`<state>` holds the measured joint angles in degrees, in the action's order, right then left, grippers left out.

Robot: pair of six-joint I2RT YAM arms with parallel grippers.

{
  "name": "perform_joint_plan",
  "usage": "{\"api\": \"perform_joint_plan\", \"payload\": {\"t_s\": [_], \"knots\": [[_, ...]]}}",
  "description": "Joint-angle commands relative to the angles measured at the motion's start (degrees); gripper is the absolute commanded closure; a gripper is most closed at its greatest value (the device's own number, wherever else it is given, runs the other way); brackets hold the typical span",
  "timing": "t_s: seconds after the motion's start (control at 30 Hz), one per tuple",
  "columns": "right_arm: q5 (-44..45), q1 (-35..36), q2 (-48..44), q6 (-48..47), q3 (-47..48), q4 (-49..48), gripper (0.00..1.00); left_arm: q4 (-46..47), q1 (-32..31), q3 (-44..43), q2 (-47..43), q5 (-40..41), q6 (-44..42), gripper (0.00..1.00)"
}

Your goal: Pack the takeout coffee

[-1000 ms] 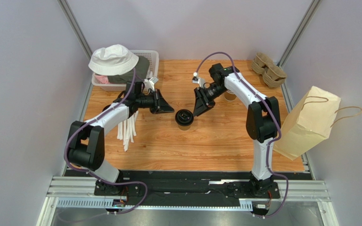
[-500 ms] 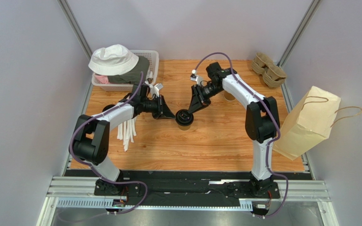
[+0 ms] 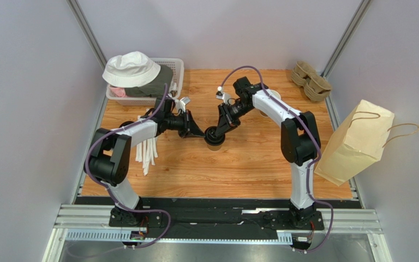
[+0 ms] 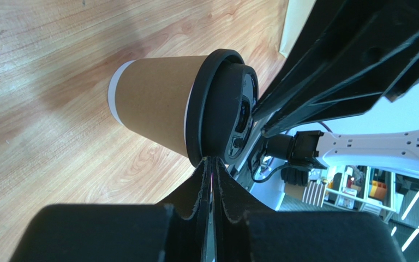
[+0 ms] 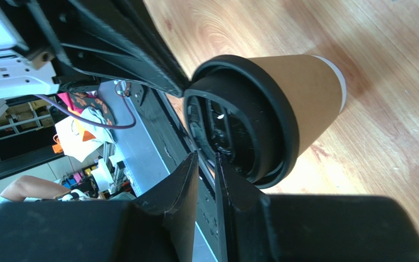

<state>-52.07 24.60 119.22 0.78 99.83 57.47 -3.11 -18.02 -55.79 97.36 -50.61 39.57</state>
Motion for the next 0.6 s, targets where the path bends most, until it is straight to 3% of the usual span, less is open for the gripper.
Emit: {"api": "perform_joint_plan", "payload": {"t_s": [0.0,0.57], "knots": [[2.2,0.4,1.2,-0.6,-0.6,-1.0,0.8,5.4,-0.3,-1.6,0.1,-1.6,1.9,0.9],[7.2,0.4,4.1,-3.1,-0.6,-0.7,0.85,-1.5,-0.3,-1.5,5.9,5.0,-1.4,0.94]]}}
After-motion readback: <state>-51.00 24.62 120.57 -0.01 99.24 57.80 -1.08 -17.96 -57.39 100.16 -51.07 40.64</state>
